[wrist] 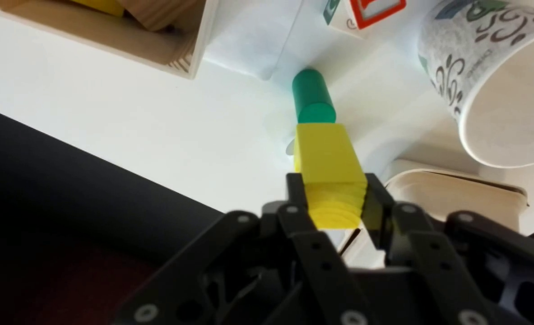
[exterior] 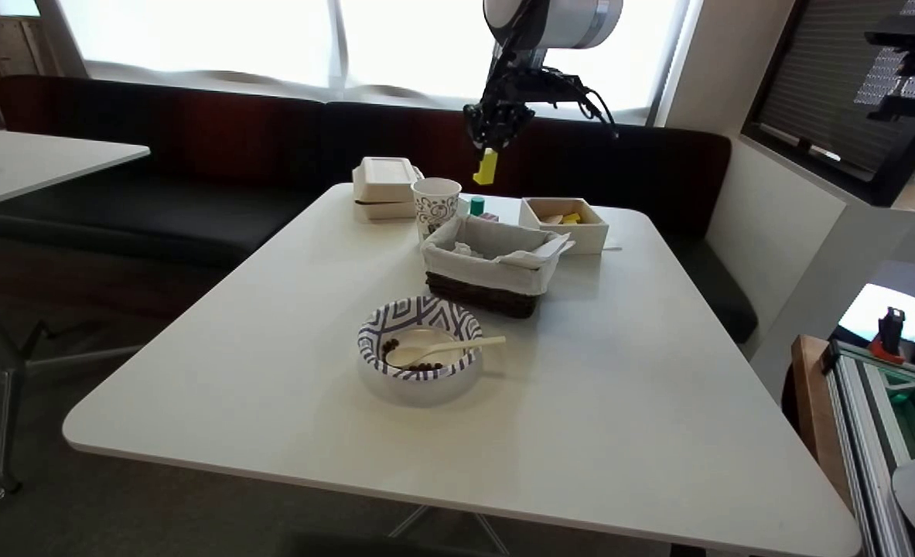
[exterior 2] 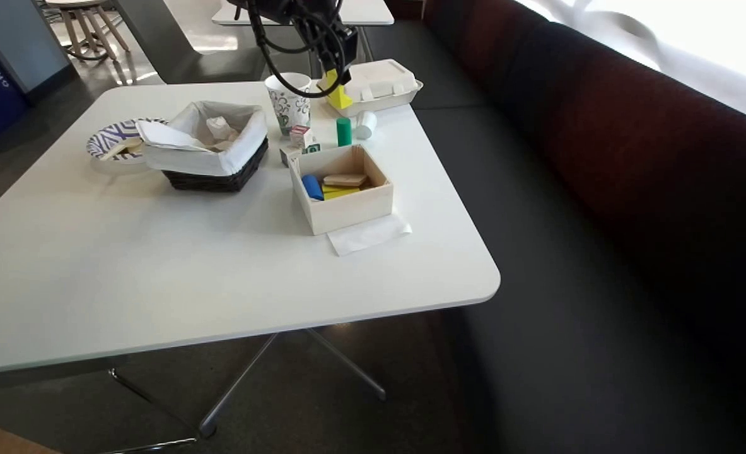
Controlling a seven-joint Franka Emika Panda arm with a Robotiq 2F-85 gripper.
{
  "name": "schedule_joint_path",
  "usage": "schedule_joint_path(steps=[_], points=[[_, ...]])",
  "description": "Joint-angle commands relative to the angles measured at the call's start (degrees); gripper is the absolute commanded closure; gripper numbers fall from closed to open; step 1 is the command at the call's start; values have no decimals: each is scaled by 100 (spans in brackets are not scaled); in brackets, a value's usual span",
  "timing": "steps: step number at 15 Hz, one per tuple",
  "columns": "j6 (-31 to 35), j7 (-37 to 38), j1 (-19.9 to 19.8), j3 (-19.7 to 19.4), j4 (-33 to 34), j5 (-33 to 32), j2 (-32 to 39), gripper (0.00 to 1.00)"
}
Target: Put the yellow object on top of the green object and put the cube on top of the yellow object
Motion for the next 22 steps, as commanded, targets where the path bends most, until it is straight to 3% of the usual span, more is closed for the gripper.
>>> schedule_joint_path(steps=[1, 22], points=[[-211, 284, 126, -120, 240, -180, 245, 91], [-465, 303, 75, -42, 675, -155, 642, 91]])
